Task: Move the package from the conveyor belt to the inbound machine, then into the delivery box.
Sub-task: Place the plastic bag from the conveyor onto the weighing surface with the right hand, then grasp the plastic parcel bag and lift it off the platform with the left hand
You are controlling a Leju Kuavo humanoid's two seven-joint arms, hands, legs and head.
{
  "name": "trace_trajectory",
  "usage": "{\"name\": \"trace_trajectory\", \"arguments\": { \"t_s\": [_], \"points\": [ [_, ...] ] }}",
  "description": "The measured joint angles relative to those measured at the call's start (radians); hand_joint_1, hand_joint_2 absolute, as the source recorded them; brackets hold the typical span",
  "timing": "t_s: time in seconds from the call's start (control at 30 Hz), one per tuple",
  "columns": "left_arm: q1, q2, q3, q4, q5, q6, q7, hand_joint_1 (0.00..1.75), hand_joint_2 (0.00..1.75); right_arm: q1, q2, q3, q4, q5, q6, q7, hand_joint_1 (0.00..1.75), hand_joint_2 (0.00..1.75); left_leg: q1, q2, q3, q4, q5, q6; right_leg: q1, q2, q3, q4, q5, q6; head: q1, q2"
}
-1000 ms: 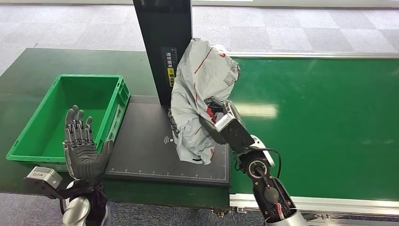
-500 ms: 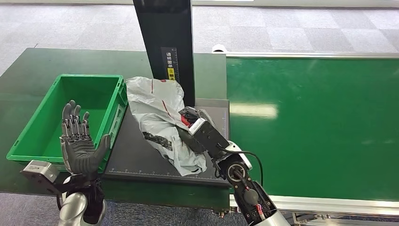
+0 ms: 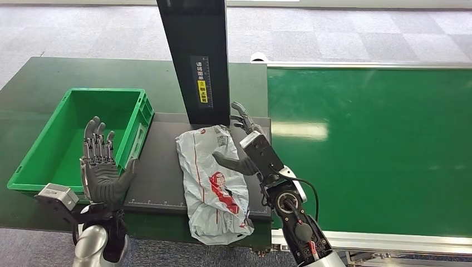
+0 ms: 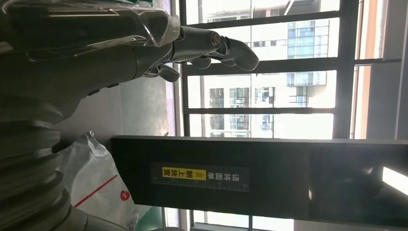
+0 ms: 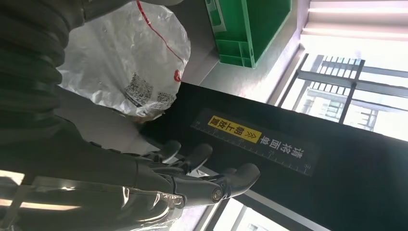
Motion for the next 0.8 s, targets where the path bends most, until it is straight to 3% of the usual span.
{"name": "trace_trajectory", "arguments": {
  "t_s": [0.4, 0.57, 0.8],
  "points": [
    [-0.001, -0.006, 0.001, 0.004, -0.019, -0.011, 0.008, 0.0, 1.75, 0.013, -0.002, -0.012, -0.021, 0.011, -0.023, -0.016, 0.0, 1.75, 0.0, 0.0, 0.0, 0.0, 0.0, 0.0, 0.0, 0.0, 0.0, 0.0, 0.0, 0.0, 0.0, 0.0],
    [-0.009, -0.003, -0.02, 0.05, -0.15, -0.068, 0.022, 0.0, 1.75, 0.07, -0.014, -0.07, -0.147, 0.013, -0.139, -0.122, 0.0, 1.75, 0.0, -0.001, 0.0, 0.0, 0.0, 0.0, -0.001, -0.001, -0.001, -0.001, 0.0, 0.0, 0.0, 0.0],
    [-0.124, 0.014, -0.141, 0.275, -0.524, -0.117, 0.062, 0.0, 1.75, 0.234, -0.047, -0.25, -0.434, -0.113, -0.149, -0.314, 0.0, 1.75, -0.001, -0.003, 0.0, 0.001, 0.0, 0.0, -0.002, -0.002, 0.0, -0.002, 0.0, 0.0, 0.0, 0.0]
  ]
}}
